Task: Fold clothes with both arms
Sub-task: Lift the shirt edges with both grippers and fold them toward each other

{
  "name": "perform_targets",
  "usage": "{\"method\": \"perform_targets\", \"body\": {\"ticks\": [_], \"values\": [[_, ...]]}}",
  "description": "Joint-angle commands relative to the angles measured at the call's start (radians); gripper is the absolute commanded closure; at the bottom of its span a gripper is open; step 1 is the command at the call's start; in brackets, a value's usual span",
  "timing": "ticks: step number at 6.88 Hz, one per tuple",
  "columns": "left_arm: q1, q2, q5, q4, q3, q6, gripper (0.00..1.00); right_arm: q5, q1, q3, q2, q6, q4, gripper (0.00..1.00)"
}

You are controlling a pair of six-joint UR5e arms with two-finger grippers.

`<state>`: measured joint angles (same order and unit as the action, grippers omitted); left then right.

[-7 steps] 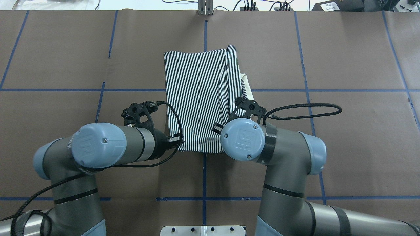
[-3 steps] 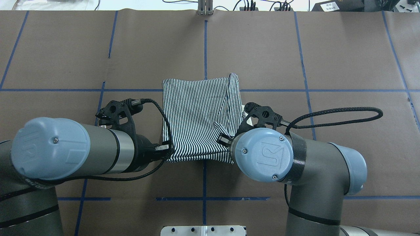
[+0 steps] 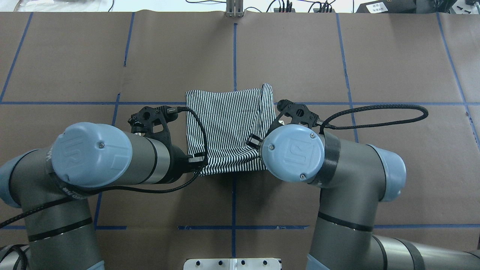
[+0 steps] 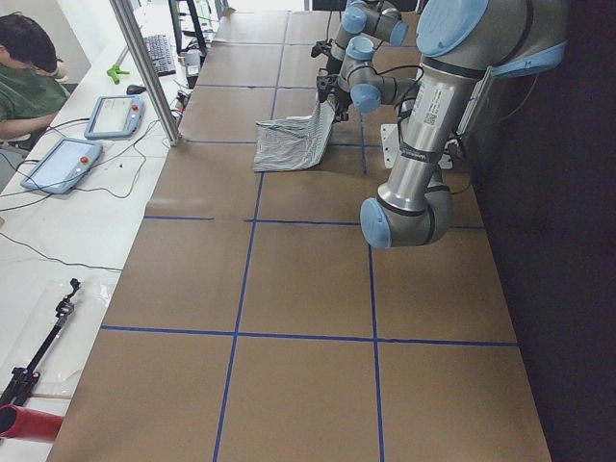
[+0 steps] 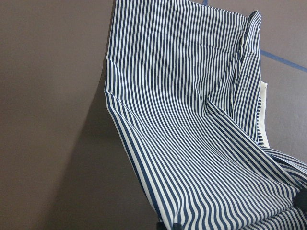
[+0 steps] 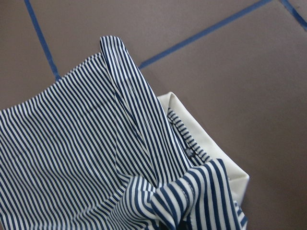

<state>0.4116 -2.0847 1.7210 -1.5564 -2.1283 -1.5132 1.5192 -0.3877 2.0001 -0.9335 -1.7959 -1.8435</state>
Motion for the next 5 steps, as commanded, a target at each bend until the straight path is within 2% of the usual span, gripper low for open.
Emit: {"method": "perform_targets", "body": {"ticks": [1, 3, 5], "values": [[0.073, -0.046, 0.003, -0.004, 0.089, 0.066, 1.00, 0.018, -0.092, -0.159, 0.073, 0.053, 0.071, 1.00], [0.134, -0.078, 0.002, -0.048, 0.190, 0.099, 1.00, 0.027, -0.137, -0.382, 0.128, 0.070, 0.234, 1.00], [0.191, -0.127, 0.002, -0.152, 0.366, 0.139, 1.00, 0.027, -0.157, -0.533, 0.185, 0.087, 0.309, 1.00]]}}
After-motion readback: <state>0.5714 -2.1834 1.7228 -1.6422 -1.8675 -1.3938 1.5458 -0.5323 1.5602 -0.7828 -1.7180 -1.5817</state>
